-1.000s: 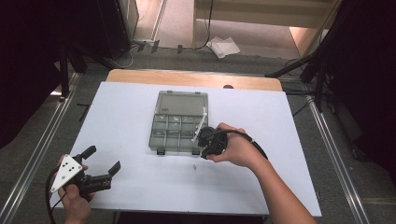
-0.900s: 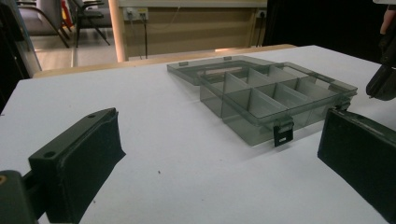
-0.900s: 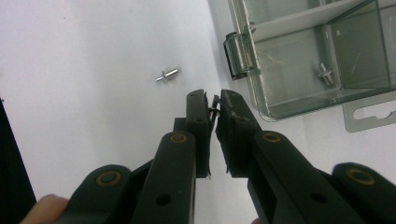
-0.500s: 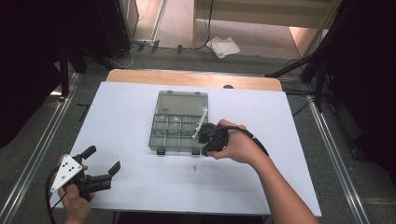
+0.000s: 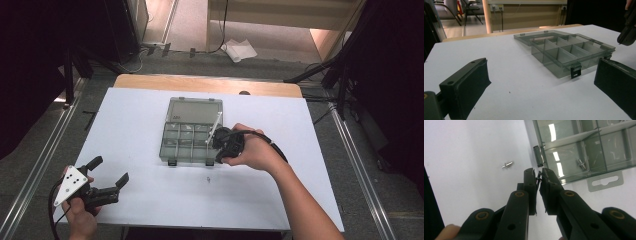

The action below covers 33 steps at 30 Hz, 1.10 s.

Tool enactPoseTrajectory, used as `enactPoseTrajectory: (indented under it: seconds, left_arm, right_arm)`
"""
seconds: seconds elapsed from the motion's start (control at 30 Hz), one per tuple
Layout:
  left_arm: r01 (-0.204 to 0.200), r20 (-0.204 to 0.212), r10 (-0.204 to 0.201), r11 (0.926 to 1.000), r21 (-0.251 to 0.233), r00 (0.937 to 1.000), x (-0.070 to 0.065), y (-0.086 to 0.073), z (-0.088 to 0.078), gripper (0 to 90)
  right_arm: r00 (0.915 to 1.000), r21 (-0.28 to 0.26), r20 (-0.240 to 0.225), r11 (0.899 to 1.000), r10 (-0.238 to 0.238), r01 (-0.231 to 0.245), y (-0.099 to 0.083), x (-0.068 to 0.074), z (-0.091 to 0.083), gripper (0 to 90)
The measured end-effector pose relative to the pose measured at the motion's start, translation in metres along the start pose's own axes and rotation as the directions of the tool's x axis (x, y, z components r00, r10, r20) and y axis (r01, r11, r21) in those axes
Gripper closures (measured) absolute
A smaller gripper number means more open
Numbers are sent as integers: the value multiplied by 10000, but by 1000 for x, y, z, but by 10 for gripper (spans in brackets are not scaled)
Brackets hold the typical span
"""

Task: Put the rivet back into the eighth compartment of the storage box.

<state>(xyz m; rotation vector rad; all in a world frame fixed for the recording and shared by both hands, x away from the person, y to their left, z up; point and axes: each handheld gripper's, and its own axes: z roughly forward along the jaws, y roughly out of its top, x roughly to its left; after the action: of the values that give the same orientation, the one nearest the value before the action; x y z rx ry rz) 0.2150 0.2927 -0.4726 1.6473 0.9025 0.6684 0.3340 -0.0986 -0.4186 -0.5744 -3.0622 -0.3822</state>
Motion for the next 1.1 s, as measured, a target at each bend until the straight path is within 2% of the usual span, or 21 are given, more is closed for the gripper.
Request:
enactPoseTrajectory:
  seconds: [0.3, 0.33, 0.43, 0.47, 0.73, 1.1]
  left_arm:
    - [-15, 34, 15, 10000, -3, 10000, 0, 0, 0, 0]
    - [-14, 33, 14, 10000, -5, 10000, 0, 0, 0, 0]
    - [-11, 33, 11, 10000, -27, 10000, 0, 0, 0, 0]
    - [-12, 24, 12, 10000, -25, 10000, 0, 0, 0, 0]
    - [-27, 30, 27, 10000, -48, 10000, 0, 1, -1, 0]
    - [-7, 30, 7, 10000, -55, 10000, -1, 1, 0, 0]
  right_arm:
    - [10000, 42, 11, 10000, 21, -21, 5, -3, -2, 839]
    - [10000, -25, 24, 10000, -85, 85, 6, -4, -2, 839]
    - [10000, 40, 17, 10000, 71, -71, 7, -4, -3, 839]
    - [10000, -48, 48, 10000, -75, 75, 8, -5, -3, 839]
    - [10000, -40, 7, 9999, -99, 99, 12, -8, -3, 839]
    - [10000, -40, 55, 10000, 59, -59, 16, -12, -6, 839]
